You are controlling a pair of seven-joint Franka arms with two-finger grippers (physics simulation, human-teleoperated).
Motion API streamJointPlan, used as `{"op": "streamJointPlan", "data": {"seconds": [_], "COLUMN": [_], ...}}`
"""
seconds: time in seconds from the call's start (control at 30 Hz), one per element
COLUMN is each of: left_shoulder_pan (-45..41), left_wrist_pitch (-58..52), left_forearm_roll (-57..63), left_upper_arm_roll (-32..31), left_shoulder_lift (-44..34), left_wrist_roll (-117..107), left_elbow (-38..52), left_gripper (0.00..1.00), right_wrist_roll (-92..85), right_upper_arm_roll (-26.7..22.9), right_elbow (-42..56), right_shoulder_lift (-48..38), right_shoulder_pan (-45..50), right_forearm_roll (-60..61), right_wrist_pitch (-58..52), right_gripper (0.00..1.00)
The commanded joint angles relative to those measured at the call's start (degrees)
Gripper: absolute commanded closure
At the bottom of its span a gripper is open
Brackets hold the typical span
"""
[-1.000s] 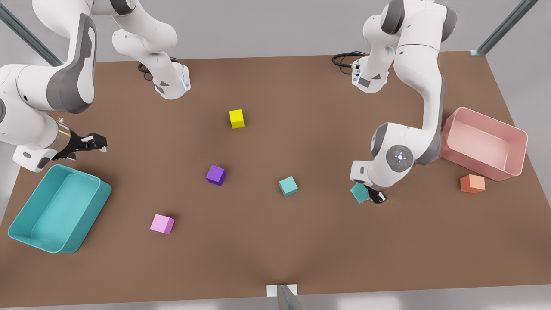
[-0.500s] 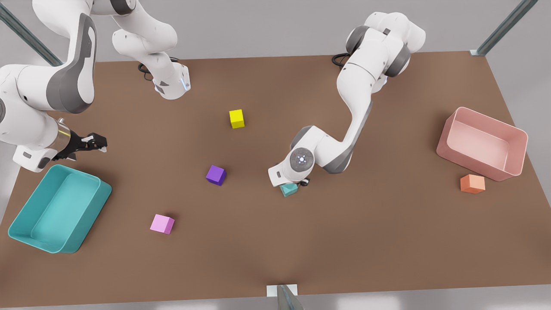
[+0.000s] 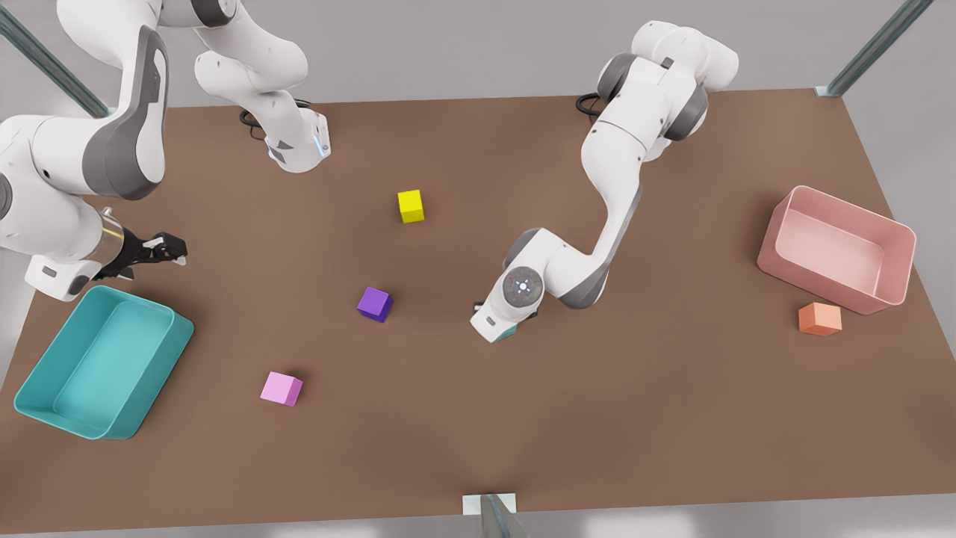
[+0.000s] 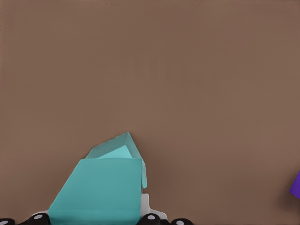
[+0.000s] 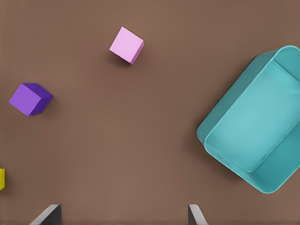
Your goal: Stack the two blue cubes on top of each other
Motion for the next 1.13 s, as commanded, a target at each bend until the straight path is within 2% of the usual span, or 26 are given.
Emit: {"op": "streamJointPlan", "data": {"seconds": [0.0,0.03,0.07,0.1,0.5,0.63,0.67,0.7,0.8,0.87,0.9,0.93,0.97,1.1], "left_shoulder_pan": [0.12,0.21,0.21,0.29,0.47,1.0,1.78,5.65,17.34,20.15,29.17,30.71,30.62,30.88], "left_wrist_pitch": [1.38,1.38,1.38,1.38,-0.29,-8.81,-12.23,-20.41,-37.55,-46.52,-44.35,-35.38,-39.48,-39.93], "left_forearm_roll": [-0.2,-0.2,-0.2,-0.2,-0.29,-0.2,-0.2,0.06,4.9,7.97,9.28,9.38,9.47,8.77], "left_upper_arm_roll": [0.0,0.0,0.0,0.0,0.0,0.09,0.17,0.09,0.26,-1.49,-10.43,-10.64,-10.46,-10.37], "left_shoulder_lift": [0.03,0.12,0.12,0.3,-0.84,-3.48,-5.14,-8.14,-17.45,-22.02,-26.48,-36.24,-36.71,-36.53], "left_wrist_roll": [-17.33,-17.33,-17.33,-17.24,-17.24,-17.24,-17.07,-9.79,23.09,30.64,36.19,36.37,36.28,36.19], "left_elbow": [0.0,0.0,0.0,0.0,0.0,2.11,3.24,4.57,4.57,4.57,-1.8,-13.68,-12.66,-11.51], "left_gripper": [0.3,0.2,0.15,0.0,0.0,0.0,0.0,0.0,0.0,0.0,0.0,0.0,0.0,0.0], "right_wrist_roll": [-0.14,-0.14,-0.14,-0.14,-0.14,-0.14,-0.14,-0.14,0.39,1.27,2.58,3.81,3.82,3.82], "right_upper_arm_roll": [-0.05,-0.05,-0.05,-0.05,-0.05,-0.05,-0.05,-0.05,0.04,0.13,0.13,0.22,0.22,0.3], "right_elbow": [-0.02,0.07,0.07,0.07,-0.02,-0.02,-0.02,0.15,0.24,0.07,-0.46,-0.72,-1.6,-3.36], "right_shoulder_lift": [-0.05,-0.05,-0.05,0.13,0.22,0.13,0.13,-0.05,-0.84,-2.68,-3.38,-3.82,-4.53,-5.14], "right_shoulder_pan": [0.0,0.0,0.0,0.0,0.0,0.0,0.0,0.0,0.0,-0.09,-0.09,-0.18,-0.18,-0.26], "right_forearm_roll": [0.03,0.03,0.03,-0.05,0.56,0.56,0.56,-0.05,-0.4,-0.93,-0.93,-1.02,-1.02,-1.2], "right_wrist_pitch": [-0.03,-0.03,-0.03,-0.03,-0.03,-0.03,-0.03,-0.03,0.4,1.46,1.63,1.72,2.25,3.66], "right_gripper": [0.0,0.0,0.0,0.0,0.0,0.0,0.0,0.0,0.0,0.0,0.0,0.0,0.0,0.0]}}
